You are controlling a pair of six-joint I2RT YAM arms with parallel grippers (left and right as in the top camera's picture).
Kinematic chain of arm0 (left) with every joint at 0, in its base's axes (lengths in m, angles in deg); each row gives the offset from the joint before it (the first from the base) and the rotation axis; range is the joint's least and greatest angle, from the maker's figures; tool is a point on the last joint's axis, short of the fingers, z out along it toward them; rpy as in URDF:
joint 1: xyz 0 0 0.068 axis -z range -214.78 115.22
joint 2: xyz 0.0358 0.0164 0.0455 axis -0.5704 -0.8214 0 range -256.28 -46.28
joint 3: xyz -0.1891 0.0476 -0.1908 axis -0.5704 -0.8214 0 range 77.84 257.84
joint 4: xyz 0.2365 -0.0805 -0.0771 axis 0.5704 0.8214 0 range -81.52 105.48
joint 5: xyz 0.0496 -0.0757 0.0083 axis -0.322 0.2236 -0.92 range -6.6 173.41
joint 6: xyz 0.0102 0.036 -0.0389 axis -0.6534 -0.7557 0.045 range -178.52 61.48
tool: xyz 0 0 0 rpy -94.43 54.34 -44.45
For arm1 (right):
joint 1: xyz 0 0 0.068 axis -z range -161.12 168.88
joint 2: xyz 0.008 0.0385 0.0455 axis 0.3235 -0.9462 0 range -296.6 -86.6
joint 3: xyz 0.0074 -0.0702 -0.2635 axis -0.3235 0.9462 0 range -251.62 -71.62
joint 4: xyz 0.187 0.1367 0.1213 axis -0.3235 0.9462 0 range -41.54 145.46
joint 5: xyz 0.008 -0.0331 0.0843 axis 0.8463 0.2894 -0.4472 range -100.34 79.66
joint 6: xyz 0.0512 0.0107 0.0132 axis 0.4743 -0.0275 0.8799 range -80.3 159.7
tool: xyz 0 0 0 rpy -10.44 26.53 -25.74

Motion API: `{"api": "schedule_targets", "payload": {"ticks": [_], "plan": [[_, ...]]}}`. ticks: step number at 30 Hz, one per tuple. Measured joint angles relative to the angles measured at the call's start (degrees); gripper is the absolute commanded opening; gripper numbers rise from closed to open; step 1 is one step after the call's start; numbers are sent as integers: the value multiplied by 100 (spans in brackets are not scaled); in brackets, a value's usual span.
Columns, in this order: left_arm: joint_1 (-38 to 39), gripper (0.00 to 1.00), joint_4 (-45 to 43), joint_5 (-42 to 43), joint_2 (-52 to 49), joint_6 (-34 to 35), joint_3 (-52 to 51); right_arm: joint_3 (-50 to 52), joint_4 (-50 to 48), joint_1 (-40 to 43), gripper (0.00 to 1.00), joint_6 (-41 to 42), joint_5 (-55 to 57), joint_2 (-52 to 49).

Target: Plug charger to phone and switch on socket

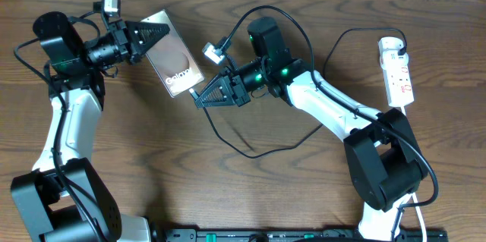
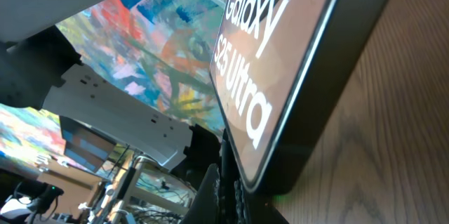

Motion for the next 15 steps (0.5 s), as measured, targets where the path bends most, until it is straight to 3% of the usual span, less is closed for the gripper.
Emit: {"api": "schedule_targets", "payload": {"ticks": [15], "plan": [[35, 7, -15, -4, 0, 0, 0, 0, 0, 0, 1, 85, 0, 0]]}}
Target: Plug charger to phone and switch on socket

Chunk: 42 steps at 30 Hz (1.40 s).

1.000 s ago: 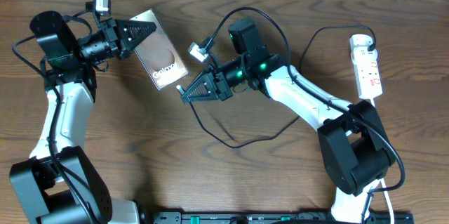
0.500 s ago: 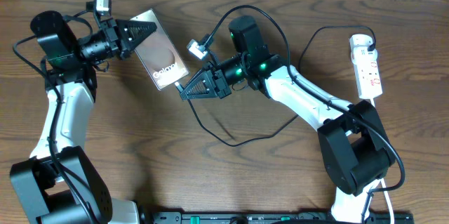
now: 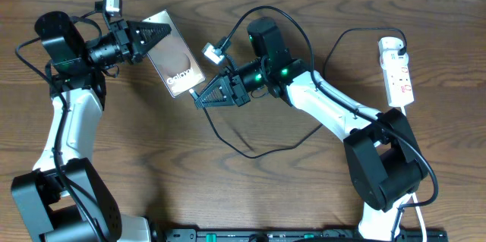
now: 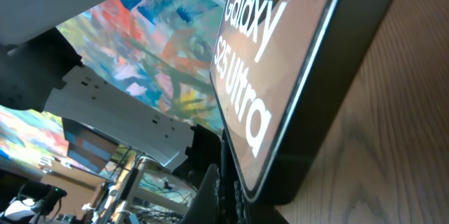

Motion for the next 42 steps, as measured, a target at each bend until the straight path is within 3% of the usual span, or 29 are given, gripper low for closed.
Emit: {"api": "schedule_targets", "payload": {"ticks": [42], "plan": [[-13, 7, -323, 13, 0, 26, 2, 4, -450, 0, 1, 509, 59, -15]]}}
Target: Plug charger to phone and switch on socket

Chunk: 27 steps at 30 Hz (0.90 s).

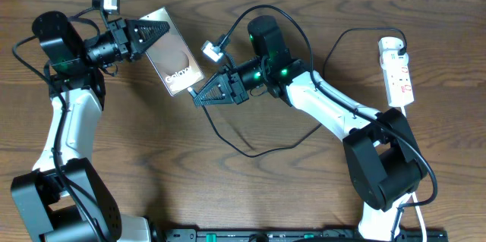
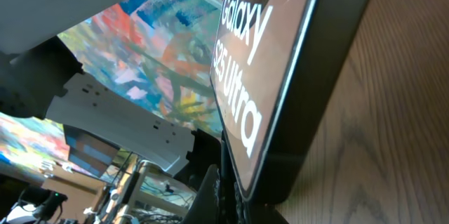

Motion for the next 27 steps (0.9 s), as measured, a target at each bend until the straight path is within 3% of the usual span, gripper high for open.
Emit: {"api": "schedule_targets", "payload": {"ticks": [27], "plan": [[-4, 7, 2, -195, 0, 61, 0, 2, -479, 2, 1, 389, 131, -37]]}}
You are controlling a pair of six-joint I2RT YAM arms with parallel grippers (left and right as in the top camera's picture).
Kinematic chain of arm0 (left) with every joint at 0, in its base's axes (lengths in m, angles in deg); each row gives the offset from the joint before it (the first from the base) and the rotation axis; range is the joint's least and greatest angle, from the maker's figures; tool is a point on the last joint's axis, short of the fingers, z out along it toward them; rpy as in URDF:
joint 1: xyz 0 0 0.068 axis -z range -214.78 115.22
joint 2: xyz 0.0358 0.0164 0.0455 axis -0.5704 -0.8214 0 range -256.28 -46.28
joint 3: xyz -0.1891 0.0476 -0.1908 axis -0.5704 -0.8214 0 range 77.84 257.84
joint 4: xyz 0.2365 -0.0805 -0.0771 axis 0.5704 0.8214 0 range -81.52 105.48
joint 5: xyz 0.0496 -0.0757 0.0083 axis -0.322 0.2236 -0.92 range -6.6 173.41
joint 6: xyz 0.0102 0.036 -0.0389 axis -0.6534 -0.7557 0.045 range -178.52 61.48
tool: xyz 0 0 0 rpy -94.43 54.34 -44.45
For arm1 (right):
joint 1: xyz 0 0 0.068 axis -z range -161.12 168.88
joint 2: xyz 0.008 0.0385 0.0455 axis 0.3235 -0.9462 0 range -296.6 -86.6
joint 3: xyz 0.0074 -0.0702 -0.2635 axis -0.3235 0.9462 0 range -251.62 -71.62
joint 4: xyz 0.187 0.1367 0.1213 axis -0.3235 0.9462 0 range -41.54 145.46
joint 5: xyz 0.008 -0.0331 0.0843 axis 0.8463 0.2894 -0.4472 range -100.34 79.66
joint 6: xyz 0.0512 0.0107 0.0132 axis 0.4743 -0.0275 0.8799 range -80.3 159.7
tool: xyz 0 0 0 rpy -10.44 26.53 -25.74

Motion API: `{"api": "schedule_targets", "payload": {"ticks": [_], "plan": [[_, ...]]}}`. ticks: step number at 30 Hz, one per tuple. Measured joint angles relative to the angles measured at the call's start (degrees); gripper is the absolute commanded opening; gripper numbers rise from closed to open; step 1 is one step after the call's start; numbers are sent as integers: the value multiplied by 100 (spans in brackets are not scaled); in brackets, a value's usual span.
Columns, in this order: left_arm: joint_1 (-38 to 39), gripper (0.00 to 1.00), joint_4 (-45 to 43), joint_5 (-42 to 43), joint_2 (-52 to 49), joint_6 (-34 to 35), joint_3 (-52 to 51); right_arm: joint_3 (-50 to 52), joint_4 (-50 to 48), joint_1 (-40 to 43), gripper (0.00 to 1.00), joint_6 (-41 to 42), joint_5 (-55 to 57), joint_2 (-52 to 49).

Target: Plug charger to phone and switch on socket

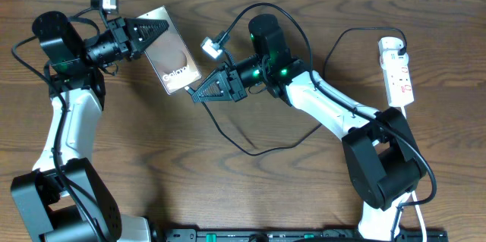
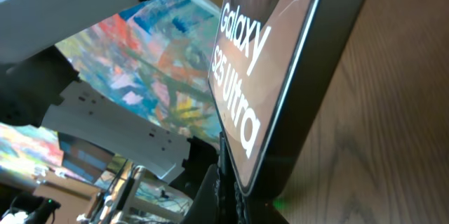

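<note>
The phone [image 1: 173, 52] is held tilted off the table at the back left, with my left gripper [image 1: 156, 33] shut on its upper edge. My right gripper [image 1: 194, 96] is shut at the phone's lower end, its tips touching that edge. The charger plug itself is hidden between the fingers. Close up in the right wrist view, the phone [image 2: 280, 76] shows "Galaxy S25 Ultra" on its screen, and my right gripper [image 2: 228, 192] presses up under its bottom corner. The black charger cable [image 1: 250, 149] loops across the table. A white socket strip [image 1: 397, 71] lies at the far right.
The wooden table [image 1: 152, 166] carries the slack cable loop in its middle. A second black lead runs from the socket strip's top toward the back. A dark rail [image 1: 304, 234] runs along the front edge.
The phone and both grippers have shifted slightly up and to the left together. My right gripper stays pressed at the phone's lower end. The socket strip has not moved.
At every earlier moment my left gripper held the phone tilted and my right gripper was shut at its bottom edge. The pair barely moved at first, then crept toward the back left, with the phone's corner still against my right fingers.
</note>
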Motion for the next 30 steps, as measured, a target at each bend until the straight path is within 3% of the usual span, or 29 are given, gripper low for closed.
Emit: {"api": "schedule_targets", "payload": {"ticks": [30], "plan": [[179, 7, -345, -743, 0, 155, 0, 0, -146, 133, 1, 315, 310, 0]]}}
